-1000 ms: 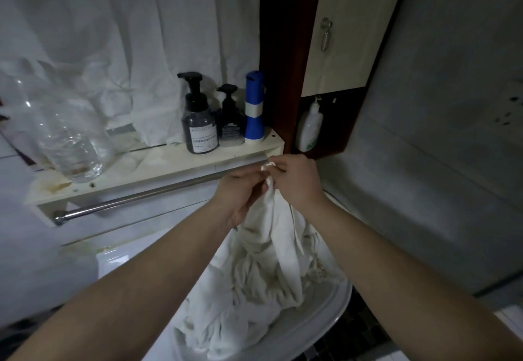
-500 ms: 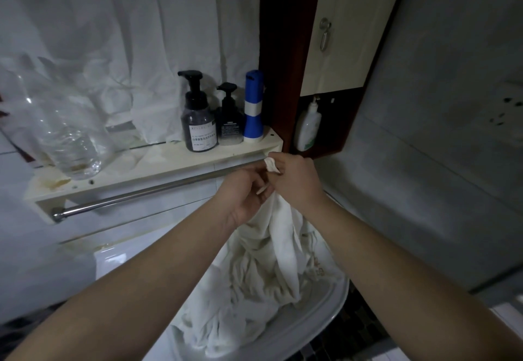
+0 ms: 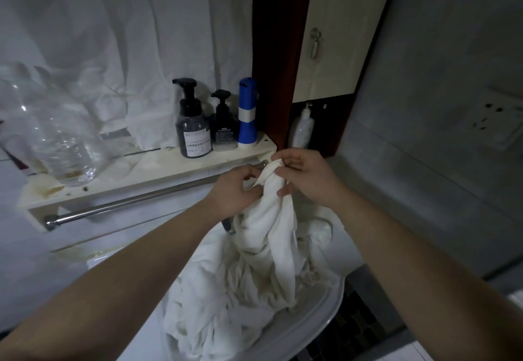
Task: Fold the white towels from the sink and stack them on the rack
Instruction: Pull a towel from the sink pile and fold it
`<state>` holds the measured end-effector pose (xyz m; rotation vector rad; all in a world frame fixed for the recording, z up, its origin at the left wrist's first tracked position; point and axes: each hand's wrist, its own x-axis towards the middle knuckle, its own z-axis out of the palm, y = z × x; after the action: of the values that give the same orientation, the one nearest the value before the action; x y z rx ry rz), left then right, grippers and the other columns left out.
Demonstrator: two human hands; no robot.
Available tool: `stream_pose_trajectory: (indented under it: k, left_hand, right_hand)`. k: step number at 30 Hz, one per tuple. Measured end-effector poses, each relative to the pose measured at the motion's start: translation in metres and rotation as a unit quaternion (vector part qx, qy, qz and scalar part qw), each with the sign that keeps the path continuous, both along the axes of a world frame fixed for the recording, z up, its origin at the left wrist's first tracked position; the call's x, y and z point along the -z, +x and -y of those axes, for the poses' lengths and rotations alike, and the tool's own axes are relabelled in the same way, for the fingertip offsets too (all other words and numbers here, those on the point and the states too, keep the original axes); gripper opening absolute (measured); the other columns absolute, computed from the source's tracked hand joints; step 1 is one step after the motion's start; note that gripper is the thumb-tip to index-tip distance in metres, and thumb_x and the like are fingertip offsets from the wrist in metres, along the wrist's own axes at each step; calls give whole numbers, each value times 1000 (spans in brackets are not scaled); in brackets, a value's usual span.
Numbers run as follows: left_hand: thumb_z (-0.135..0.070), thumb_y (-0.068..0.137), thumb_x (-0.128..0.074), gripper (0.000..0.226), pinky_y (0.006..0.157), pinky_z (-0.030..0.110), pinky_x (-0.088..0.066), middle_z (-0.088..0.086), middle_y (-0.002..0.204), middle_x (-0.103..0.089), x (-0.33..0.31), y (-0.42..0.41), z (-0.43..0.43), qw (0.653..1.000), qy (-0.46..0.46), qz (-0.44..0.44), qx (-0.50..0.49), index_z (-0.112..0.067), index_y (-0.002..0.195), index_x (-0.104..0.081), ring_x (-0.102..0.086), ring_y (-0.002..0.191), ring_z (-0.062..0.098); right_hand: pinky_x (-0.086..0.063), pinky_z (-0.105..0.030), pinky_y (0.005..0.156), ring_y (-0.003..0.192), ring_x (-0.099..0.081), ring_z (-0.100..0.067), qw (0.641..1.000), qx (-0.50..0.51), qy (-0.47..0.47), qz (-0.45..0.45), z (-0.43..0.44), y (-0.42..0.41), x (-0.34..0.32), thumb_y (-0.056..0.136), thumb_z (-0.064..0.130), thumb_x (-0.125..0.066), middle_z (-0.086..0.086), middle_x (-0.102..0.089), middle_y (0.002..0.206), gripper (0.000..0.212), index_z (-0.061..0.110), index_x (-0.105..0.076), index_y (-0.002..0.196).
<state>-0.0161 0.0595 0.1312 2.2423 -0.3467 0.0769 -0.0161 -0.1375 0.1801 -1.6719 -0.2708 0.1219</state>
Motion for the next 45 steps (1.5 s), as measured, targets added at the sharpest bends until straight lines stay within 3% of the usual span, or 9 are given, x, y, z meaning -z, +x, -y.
stream_pose_trajectory:
  k: [12, 15, 18, 20, 23, 28, 32, 41, 45]
  left_hand:
    - [-19, 86, -70, 21, 75, 20, -51, -23, 87, -66, 16, 11, 15, 993, -21, 114, 17, -38, 87, -62, -63, 82, -2]
    - [-30, 89, -70, 19, 90, 29, -48, -13, 110, -64, 26, 15, 15, 992, 88, 67, 64, -36, 107, -69, -59, 100, 4]
    - [-63, 85, -49, 54, 108, 46, -40, -4, 138, -52, 33, 16, 14, 980, 190, -54, 20, -40, 132, -60, -52, 125, 19]
    - [-66, 81, -42, 50, 100, 46, -48, -5, 122, -67, 37, 17, 13, 987, 118, -103, -31, -42, 119, -65, -67, 105, 16]
    - [-61, 89, -52, 27, 56, 36, -60, -1, 82, -75, 40, 18, 9, 980, -22, -156, -118, -40, 95, -68, -72, 63, 18]
    - [-41, 89, -65, 8, 91, 27, -54, -16, 94, -74, 56, 24, 13, 984, -29, -118, -126, -45, 88, -72, -70, 89, 9]
    - [-36, 87, -70, 9, 58, -6, -33, -22, 88, -68, 60, 20, 29, 989, 6, -109, -100, -38, 96, -71, -56, 68, -17]
    - [-61, 90, -55, 36, 83, 31, -57, -7, 88, -64, 55, 18, 44, 956, 224, -112, -149, -34, 108, -71, -65, 85, 19]
    - [-48, 86, -70, 23, 53, 28, -56, 1, 81, -66, 51, 15, 39, 975, 65, -147, -157, -28, 99, -68, -67, 68, 22]
  right_hand:
    - [-62, -34, 69, 88, -74, -18, 996, 19, 80, 30, 55, 1, -30, 89, -5, -66, 2, -75, 88, 31, 23, -80, 91]
    - [-61, -30, 65, 87, -73, -18, 993, 38, 99, 47, 66, 0, -39, 90, -4, -65, -3, -75, 92, 24, 16, -76, 99]
    - [-61, -27, 60, 82, -72, -16, 990, 62, 118, 52, 79, -4, -47, 93, -3, -63, 0, -75, 89, 22, 14, -73, 102]
    - [-60, -26, 59, 80, -71, -16, 989, 64, 121, 52, 88, -7, -48, 93, -4, -61, 0, -75, 88, 22, 13, -72, 102]
    - [-59, -26, 55, 76, -70, -17, 988, 70, 133, 47, 98, -12, -45, 92, -6, -60, -3, -74, 87, 23, 11, -71, 102]
    - [-59, -26, 57, 79, -70, -17, 990, 66, 123, 26, 108, -17, -38, 94, -5, -58, -2, -75, 89, 22, 9, -69, 107]
    - [-60, -26, 59, 79, -70, -15, 991, 64, 112, 21, 112, -20, -36, 94, -5, -57, -2, -75, 89, 22, 9, -68, 107]
    - [-61, -28, 62, 83, -70, -19, 993, 63, 102, 10, 119, -21, -33, 93, -5, -59, -8, -74, 96, 22, 9, -69, 107]
    - [-62, -30, 64, 85, -70, -21, 993, 85, 78, 10, 123, -18, -29, 93, -4, -62, -10, -73, 99, 21, 10, -70, 106]
